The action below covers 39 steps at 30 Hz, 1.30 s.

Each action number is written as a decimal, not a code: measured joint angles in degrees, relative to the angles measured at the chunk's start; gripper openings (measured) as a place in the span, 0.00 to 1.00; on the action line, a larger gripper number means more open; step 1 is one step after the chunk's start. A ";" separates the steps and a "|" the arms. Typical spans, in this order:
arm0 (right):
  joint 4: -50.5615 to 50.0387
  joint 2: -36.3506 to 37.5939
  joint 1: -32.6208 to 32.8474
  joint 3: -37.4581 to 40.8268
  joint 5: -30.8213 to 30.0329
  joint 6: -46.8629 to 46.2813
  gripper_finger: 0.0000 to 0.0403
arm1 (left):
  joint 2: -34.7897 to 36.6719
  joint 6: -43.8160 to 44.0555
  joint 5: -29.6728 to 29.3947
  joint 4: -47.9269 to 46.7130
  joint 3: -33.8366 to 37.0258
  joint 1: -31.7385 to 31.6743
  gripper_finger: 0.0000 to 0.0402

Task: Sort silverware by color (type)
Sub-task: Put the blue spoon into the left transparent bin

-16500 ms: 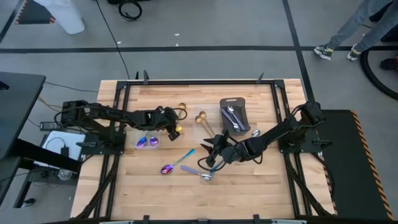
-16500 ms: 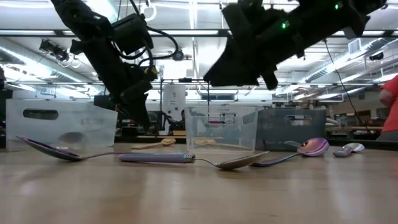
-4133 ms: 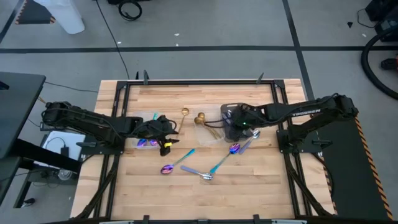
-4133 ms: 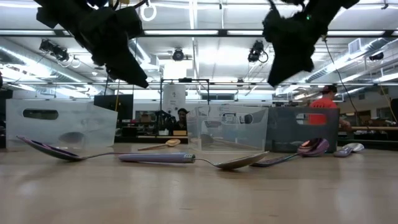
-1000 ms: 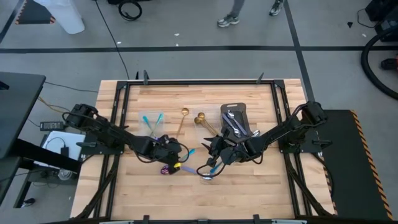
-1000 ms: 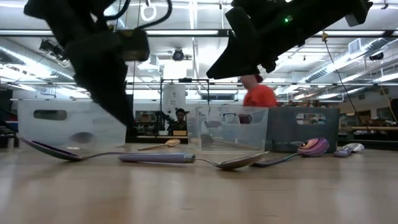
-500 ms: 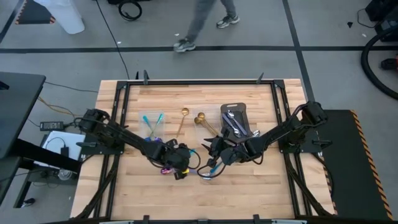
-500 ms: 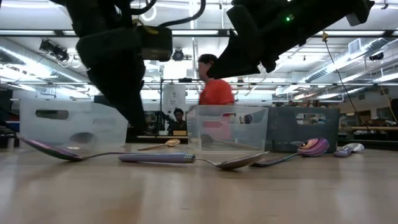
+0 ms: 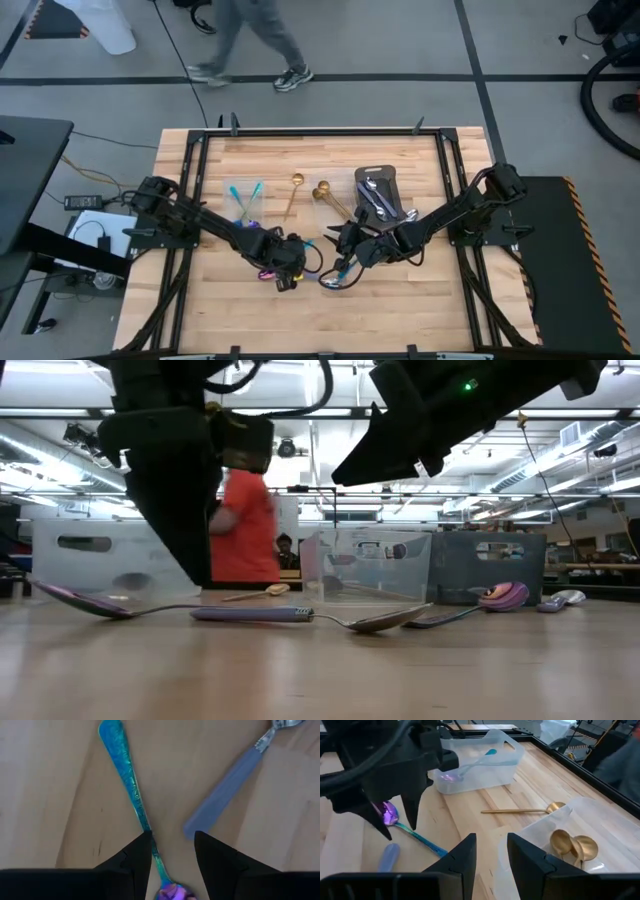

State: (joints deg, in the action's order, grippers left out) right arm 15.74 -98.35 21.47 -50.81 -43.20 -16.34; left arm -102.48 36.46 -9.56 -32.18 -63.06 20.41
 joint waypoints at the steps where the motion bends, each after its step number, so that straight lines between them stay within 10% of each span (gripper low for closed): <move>1: 0.08 0.00 0.00 0.00 0.00 0.00 0.30 | 0.00 -0.28 0.74 -0.40 -0.06 -0.43 0.39; 22: 0.96 0.00 -0.15 0.00 -0.07 0.98 0.30 | -9.17 -9.86 5.76 -17.03 -13.12 -3.55 0.39; 39: 0.92 0.00 -0.04 0.00 0.32 0.96 0.30 | -9.29 -12.11 9.86 -17.01 -9.95 -5.10 0.39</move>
State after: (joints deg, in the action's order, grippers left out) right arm 16.67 -98.35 21.43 -50.81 -42.88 -15.38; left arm -111.77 24.36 0.30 -49.19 -73.01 15.31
